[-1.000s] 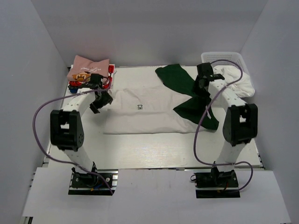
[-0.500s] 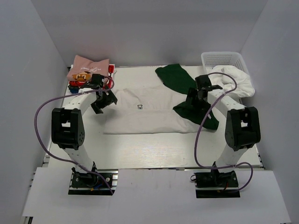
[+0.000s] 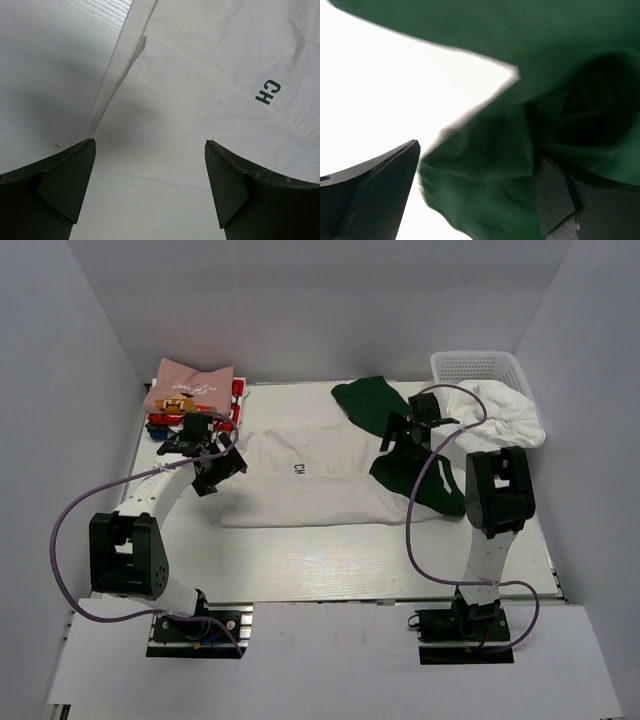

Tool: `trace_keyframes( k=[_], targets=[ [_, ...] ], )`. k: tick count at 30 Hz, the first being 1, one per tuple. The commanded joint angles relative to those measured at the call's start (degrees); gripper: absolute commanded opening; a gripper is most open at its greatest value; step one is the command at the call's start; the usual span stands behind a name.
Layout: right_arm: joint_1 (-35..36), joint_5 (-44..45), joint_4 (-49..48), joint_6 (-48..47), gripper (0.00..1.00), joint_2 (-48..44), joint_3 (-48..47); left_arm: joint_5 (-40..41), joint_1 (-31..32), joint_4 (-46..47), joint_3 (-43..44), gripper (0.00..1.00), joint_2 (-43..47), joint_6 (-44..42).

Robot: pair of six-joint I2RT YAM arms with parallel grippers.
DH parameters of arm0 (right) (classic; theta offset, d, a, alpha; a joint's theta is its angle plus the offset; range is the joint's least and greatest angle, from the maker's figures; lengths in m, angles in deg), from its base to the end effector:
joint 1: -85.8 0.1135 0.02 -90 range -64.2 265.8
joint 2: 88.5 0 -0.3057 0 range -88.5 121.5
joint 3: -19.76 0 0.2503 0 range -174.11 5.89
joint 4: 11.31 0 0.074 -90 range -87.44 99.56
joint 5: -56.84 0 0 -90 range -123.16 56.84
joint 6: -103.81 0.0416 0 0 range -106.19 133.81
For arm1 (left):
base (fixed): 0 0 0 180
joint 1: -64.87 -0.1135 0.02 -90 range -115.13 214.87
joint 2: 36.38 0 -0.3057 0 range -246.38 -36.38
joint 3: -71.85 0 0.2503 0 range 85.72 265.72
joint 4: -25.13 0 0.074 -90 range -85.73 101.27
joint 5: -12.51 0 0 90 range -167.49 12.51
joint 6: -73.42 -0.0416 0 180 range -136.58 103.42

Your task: Fold and stack the t-shirts

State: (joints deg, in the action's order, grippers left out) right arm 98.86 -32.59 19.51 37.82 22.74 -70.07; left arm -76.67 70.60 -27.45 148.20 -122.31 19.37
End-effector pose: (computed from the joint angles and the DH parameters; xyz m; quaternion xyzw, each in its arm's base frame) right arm 0.4234 0.0978 0.2157 0.0919 0.9417 0.0984 0.3084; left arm 0.2977 -0.0293 0.2746 -0.2547 0.9366 -0.0791 0.2273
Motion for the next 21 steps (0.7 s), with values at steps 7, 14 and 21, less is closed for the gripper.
trace_keyframes(
  k=[7,14,21],
  targets=[
    [1.53,-5.42,-5.89,6.56,0.90,16.98,-31.29,-2.31,0.06,4.09,1.94,1.00,1.82,-1.49],
    [1.80,4.75,0.71,1.67,0.90,9.47,-26.37,-10.28,0.59,8.12,1.95,1.00,-0.81,-2.02],
    [1.36,7.07,-0.86,3.85,0.90,-14.26,12.43,-19.63,2.70,16.75,-0.87,1.00,-6.70,-2.63]
  ],
)
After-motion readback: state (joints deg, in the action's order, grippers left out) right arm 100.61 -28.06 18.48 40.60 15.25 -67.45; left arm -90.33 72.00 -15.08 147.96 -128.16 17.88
